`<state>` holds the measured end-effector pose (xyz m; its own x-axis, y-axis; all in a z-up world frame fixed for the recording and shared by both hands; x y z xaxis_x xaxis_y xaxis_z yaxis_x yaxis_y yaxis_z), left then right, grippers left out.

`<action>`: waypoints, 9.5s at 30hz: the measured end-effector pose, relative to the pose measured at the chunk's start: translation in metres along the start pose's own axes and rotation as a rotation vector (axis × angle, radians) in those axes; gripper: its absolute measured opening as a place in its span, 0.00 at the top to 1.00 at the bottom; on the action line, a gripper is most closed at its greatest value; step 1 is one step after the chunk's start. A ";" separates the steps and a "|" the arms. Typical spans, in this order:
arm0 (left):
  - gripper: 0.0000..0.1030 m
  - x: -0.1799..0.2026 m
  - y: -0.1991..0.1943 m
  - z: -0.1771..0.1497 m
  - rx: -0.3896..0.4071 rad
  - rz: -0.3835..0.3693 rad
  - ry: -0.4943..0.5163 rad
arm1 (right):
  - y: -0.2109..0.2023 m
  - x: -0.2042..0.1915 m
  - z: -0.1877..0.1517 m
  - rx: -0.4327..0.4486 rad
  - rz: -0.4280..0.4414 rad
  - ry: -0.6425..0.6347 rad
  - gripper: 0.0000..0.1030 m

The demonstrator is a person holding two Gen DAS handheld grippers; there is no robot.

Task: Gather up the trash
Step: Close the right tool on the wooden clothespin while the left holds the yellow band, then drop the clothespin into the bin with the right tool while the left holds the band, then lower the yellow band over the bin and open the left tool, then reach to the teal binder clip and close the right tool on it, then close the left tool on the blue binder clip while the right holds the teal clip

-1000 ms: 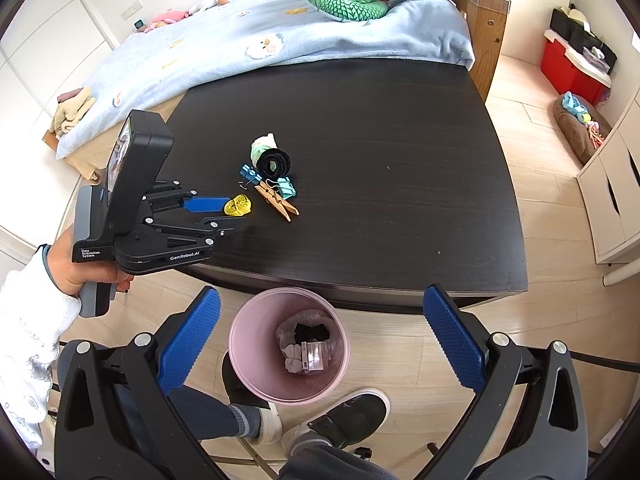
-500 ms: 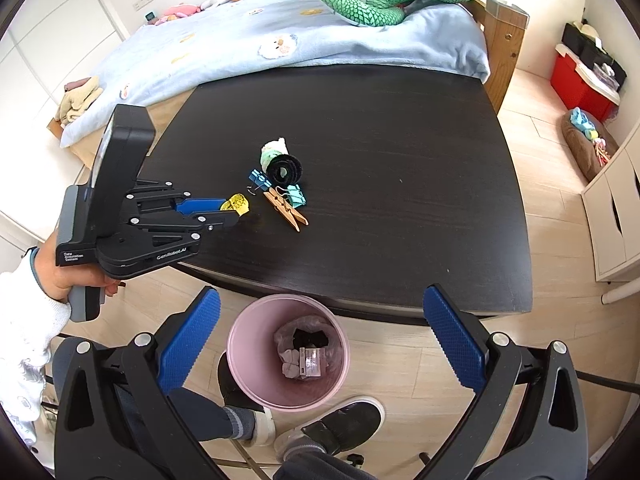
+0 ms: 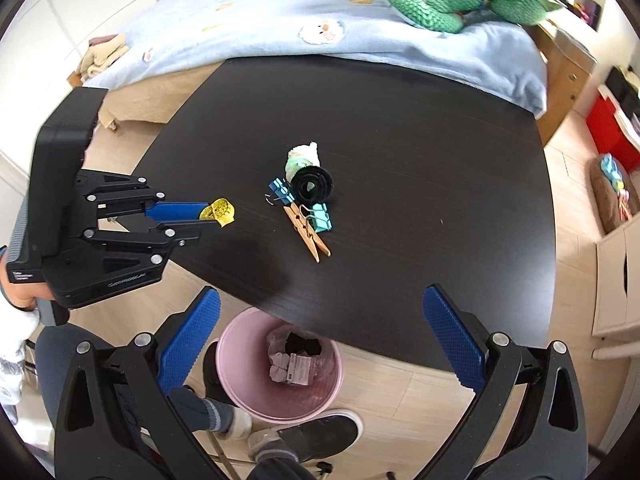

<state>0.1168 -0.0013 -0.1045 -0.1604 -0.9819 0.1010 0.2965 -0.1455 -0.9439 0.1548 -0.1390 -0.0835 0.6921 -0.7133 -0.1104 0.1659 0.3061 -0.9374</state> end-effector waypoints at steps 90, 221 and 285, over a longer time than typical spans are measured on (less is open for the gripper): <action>0.82 0.049 -0.085 -0.077 0.167 0.002 0.025 | -0.041 -0.067 -0.088 0.135 0.056 -0.268 0.88; 0.07 -0.001 -0.100 -0.067 0.308 0.061 -0.158 | 0.084 -0.017 0.048 -0.092 -0.056 -0.213 0.24; 0.07 0.003 -0.060 -0.008 0.213 0.030 -0.040 | 0.039 0.011 0.020 -0.001 -0.010 -0.132 0.86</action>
<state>0.0908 0.0055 -0.0499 -0.1120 -0.9896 0.0906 0.4937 -0.1346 -0.8591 0.1832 -0.1226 -0.1144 0.7769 -0.6270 -0.0565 0.1730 0.2989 -0.9385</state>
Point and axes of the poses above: each gripper's, at about its wrist camera, not at the fingertips, and y roughly the way its jaws point, x to its right, z to its top, the point moved 3 cm from there along y, roughly the way its jaws point, and after that the axes turned 7 degrees about -x, right-handed, at the moved point
